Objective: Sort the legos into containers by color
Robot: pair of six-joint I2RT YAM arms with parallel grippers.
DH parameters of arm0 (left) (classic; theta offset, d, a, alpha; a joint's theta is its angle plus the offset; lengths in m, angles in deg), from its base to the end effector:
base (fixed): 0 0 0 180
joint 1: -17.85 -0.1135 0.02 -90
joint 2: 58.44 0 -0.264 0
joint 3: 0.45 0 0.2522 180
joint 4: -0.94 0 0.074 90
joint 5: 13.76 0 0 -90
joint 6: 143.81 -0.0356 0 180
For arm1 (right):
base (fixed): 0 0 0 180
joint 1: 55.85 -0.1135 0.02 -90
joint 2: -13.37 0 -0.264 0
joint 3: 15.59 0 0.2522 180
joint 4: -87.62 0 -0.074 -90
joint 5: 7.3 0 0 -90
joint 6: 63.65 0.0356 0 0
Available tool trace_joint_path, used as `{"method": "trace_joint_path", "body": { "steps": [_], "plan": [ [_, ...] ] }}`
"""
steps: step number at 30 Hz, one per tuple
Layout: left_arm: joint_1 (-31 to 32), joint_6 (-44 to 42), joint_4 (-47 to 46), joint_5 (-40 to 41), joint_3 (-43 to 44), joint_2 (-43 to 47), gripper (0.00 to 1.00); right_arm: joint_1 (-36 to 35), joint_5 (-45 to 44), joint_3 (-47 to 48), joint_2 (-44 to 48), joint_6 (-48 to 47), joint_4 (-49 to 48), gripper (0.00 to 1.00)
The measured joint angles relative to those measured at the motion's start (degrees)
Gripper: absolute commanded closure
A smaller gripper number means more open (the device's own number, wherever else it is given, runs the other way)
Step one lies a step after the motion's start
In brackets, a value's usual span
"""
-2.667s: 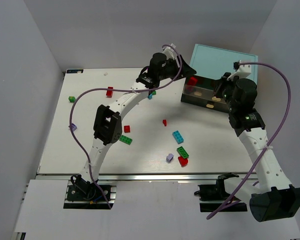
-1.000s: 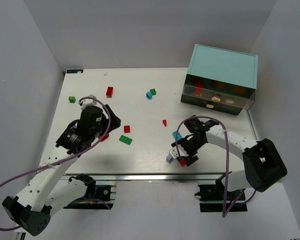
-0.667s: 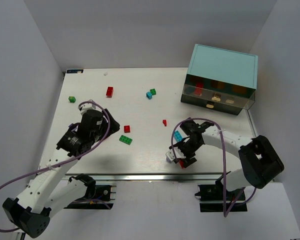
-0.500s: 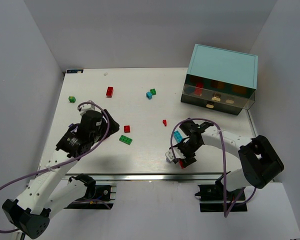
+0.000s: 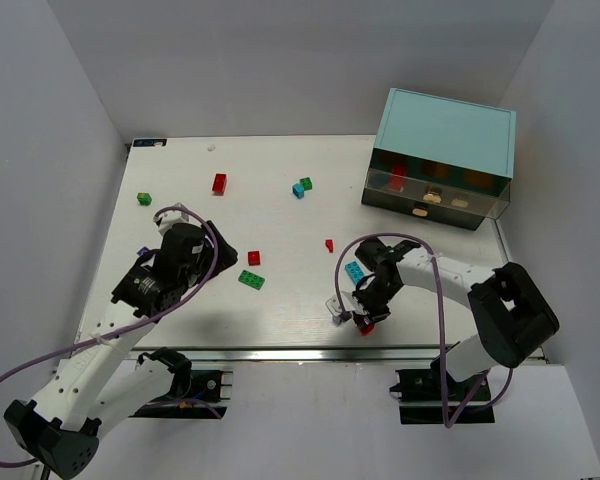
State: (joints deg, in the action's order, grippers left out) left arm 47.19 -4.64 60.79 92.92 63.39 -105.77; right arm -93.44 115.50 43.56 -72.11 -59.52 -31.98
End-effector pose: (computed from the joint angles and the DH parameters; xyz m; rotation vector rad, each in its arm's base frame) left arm 0.1458 -0.0702 0.3051 -0.5420 2.2519 -0.3685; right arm 0.1714 0.1563 0.1611 -2.4505 1.2914 0.7116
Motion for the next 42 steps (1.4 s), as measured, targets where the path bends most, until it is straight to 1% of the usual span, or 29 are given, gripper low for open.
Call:
{"method": "trace_joint_path", "body": {
  "steps": [2, 5, 15, 21, 25, 31, 36, 42],
  "plan": [
    [0.0, 0.0, 0.0, 0.1, 0.0, 0.0, 0.10, 0.0, 0.1, 0.3, -0.2, 0.6, -0.3, 0.79],
    [0.0, 0.0, 0.0, 0.2, 0.0, 0.0, 0.10, 0.0, 0.1, 0.4, -0.2, 1.5, -0.6, 0.81],
    [0.0, 0.0, 0.0, 0.5, 0.0, 0.0, 0.09, 0.4, -1.3, 3.4, -0.2, 5.0, -6.4, 0.85],
    [0.0, 0.0, 0.0, 0.5, 0.0, 0.0, 0.09, 1.5, -0.5, 6.9, -0.2, 7.2, -6.8, 0.86],
    [0.0, 0.0, 0.0, 0.5, 0.0, 0.0, 0.09, 2.4, 1.5, 8.6, -0.2, 9.1, -6.6, 0.86],
    [0.0, 0.0, -0.2, 0.5, -0.7, 0.0, 0.09, 3.5, 6.7, 12.1, -0.3, 13.4, -5.9, 0.87],
    [0.0, 0.0, -0.2, 0.5, -0.8, -0.2, 0.09, 3.8, 10.9, 14.7, -2.2, 16.6, -5.5, 0.87],
    [0.0, 0.0, -0.2, 0.5, -0.8, -0.2, 0.09, 4.2, 13.0, 15.6, -3.4, 21.3, -5.6, 0.87]
  ]
}}
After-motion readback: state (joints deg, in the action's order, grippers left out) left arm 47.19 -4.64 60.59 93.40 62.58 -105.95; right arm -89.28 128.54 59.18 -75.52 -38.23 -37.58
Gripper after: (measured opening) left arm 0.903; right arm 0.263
